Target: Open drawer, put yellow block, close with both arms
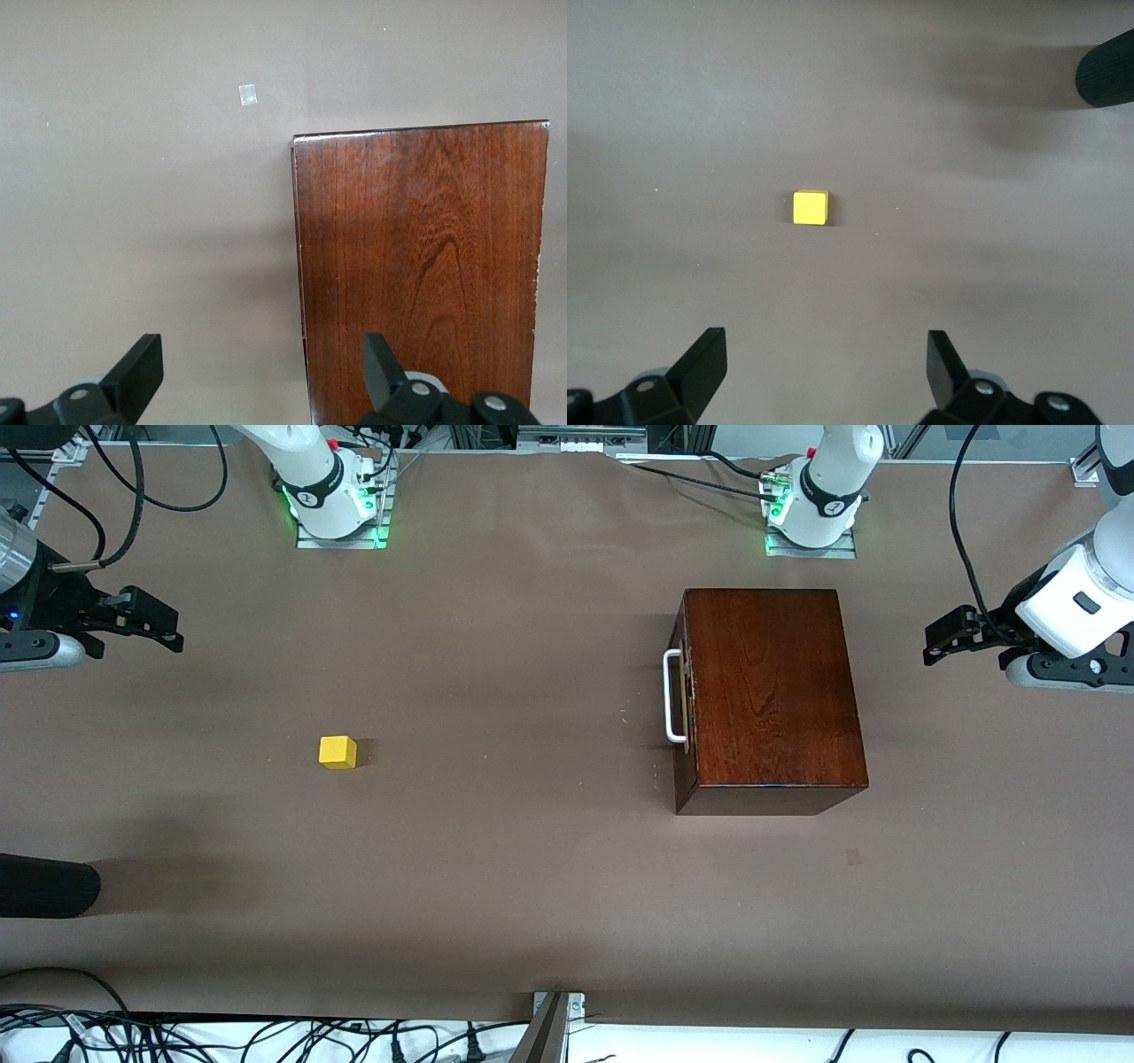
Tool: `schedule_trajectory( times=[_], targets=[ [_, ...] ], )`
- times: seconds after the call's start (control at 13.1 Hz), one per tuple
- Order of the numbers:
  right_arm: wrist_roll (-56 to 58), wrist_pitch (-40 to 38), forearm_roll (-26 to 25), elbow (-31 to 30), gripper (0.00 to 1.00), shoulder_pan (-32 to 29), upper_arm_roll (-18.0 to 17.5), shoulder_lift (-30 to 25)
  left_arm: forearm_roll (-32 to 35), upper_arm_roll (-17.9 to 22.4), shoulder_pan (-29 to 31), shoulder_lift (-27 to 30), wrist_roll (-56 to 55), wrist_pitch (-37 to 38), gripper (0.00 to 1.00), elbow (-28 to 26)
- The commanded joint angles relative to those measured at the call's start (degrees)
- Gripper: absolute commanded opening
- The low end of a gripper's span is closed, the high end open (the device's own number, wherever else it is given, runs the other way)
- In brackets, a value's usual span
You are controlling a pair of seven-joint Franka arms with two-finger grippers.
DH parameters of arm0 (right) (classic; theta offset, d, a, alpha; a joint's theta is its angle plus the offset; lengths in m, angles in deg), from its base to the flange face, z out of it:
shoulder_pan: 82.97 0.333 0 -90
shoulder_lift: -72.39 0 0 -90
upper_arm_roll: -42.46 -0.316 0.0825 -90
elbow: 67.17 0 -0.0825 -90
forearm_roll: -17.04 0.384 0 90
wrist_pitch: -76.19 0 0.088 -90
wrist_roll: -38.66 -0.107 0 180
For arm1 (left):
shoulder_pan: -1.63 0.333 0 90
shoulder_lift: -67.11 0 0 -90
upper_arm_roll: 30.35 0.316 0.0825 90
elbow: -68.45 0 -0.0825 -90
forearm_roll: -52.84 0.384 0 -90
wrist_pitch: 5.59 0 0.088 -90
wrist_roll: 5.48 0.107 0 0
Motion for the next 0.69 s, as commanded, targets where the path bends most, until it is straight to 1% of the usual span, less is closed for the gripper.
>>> schedule_trajectory(
  times=[0.0,0.61],
  targets=[
    [0.6,-0.9,0.3,1.6,1.00,-0.3,-0.1,0.7,0.9,-0.4,0.3,-1.0,0.0,1.3,1.00,2.2],
    [0.6,-0.7,0.3,1.6,1.00,-0.3,-0.1,0.7,0.8,-0.4,0.3,-0.9,-0.1,2.1,1.00,2.2]
  ],
)
